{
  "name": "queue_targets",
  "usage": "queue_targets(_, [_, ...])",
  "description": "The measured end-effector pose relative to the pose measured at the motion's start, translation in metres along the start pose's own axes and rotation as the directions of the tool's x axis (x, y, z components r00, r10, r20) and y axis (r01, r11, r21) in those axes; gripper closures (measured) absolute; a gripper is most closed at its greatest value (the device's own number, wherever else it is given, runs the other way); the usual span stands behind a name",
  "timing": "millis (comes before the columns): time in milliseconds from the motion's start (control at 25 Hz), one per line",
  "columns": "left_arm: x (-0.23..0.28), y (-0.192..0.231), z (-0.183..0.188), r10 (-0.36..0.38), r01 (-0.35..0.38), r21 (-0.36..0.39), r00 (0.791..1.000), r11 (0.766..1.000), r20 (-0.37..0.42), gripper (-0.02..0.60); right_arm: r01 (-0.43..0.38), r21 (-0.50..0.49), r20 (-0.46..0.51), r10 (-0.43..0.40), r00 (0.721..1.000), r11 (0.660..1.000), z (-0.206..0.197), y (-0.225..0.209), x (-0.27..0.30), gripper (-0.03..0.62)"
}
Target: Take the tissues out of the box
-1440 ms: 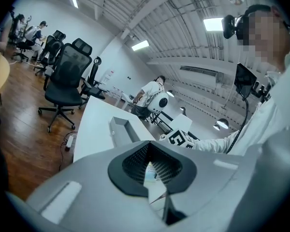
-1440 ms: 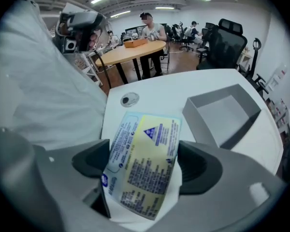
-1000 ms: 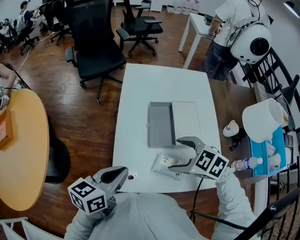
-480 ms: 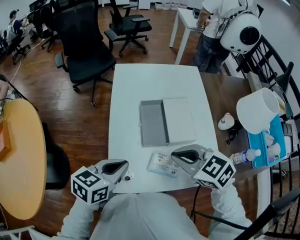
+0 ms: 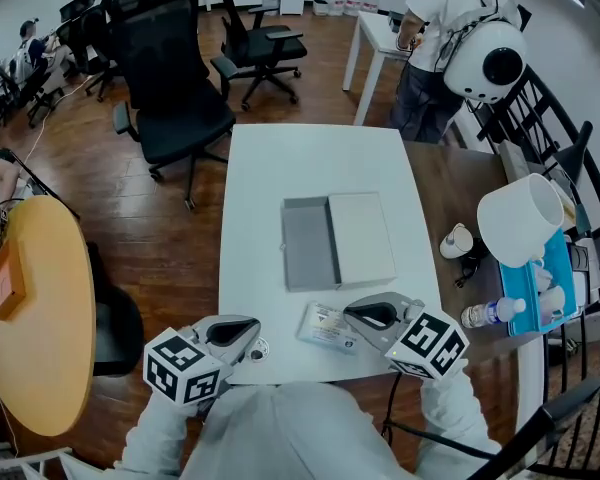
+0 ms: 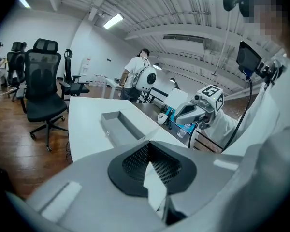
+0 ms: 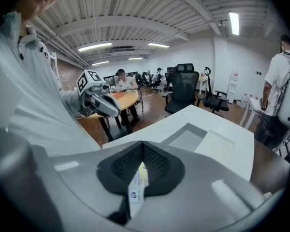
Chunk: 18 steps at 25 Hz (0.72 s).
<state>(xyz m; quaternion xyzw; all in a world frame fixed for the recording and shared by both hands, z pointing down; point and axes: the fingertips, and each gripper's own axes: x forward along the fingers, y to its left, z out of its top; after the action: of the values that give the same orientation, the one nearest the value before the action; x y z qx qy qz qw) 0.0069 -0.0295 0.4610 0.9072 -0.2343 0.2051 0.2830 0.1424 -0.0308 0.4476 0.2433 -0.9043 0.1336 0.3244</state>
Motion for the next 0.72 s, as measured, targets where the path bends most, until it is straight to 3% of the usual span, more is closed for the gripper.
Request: queue_targets(720, [-0.006, -0.001, -0.005, 0.014, -0.014, -0.002, 1.0, 1.0, 0.007, 0.569, 0.007, 0.016, -0.1, -0.005, 0.995, 1.0, -0.031, -0.014, 0.007, 0.591])
